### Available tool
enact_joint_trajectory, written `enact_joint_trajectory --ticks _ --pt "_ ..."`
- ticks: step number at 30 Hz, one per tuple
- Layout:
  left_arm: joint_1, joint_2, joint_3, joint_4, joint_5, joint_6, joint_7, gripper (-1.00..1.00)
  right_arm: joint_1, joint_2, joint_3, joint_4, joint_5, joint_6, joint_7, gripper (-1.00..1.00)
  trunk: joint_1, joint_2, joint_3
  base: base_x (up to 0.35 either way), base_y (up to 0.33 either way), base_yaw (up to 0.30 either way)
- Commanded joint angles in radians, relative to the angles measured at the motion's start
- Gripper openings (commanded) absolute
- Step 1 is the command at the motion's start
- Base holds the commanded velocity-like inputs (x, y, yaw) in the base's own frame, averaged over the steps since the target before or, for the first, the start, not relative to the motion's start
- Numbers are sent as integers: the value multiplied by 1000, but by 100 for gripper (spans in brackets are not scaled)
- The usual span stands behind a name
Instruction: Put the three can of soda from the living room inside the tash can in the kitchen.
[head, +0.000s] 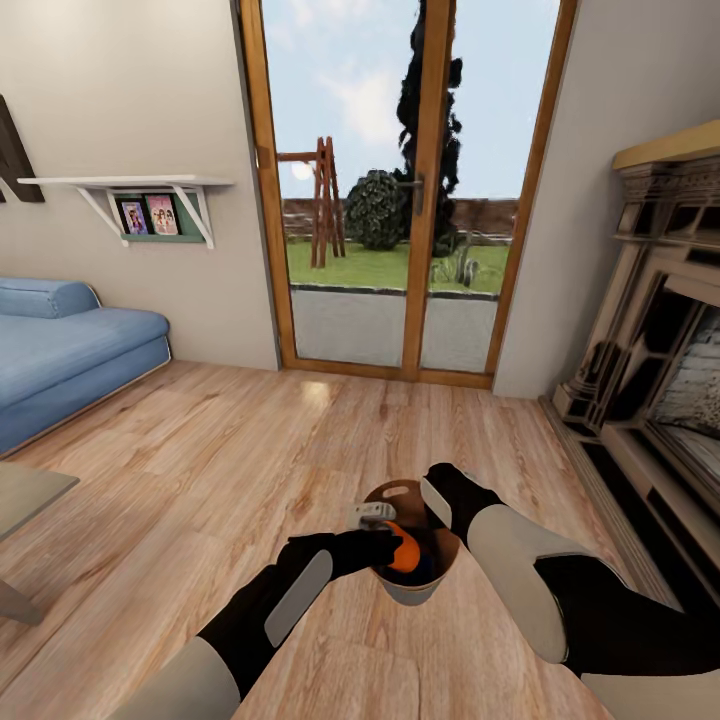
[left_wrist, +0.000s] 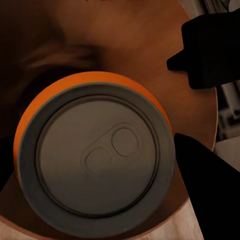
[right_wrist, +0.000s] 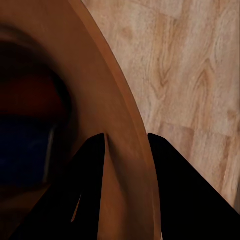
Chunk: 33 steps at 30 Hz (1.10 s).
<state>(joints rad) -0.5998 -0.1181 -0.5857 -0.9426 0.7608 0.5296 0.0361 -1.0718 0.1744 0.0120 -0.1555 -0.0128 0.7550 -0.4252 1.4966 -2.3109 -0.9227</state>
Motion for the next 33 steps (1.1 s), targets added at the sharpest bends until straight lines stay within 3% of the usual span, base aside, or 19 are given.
enact_joint_trajectory --ticks 1,9,14,19,33 --pt "0 0 0 0 0 -1 0 -100 0 0 -1 -1 1 -1 4 -100 0 0 0 0 0 0" --pt "0 0 -4 0 -1 -4 1 -100 0 0 -3 -1 1 2 5 -100 0 0 0 0 0 0" --pt "0 -6 -5 1 -43 -7 1 -100 0 0 -3 -1 1 3 5 -100 0 0 0 0 0 0" --pt "0 -15 -5 6 -61 -16 1 -100 0 0 -3 -1 0 3 5 -100 0 0 0 0 0 0" --pt "0 -28 -5 83 -72 -56 1 -100 0 0 -4 -3 -1 46 6 -100 0 0 0 0 0 0"
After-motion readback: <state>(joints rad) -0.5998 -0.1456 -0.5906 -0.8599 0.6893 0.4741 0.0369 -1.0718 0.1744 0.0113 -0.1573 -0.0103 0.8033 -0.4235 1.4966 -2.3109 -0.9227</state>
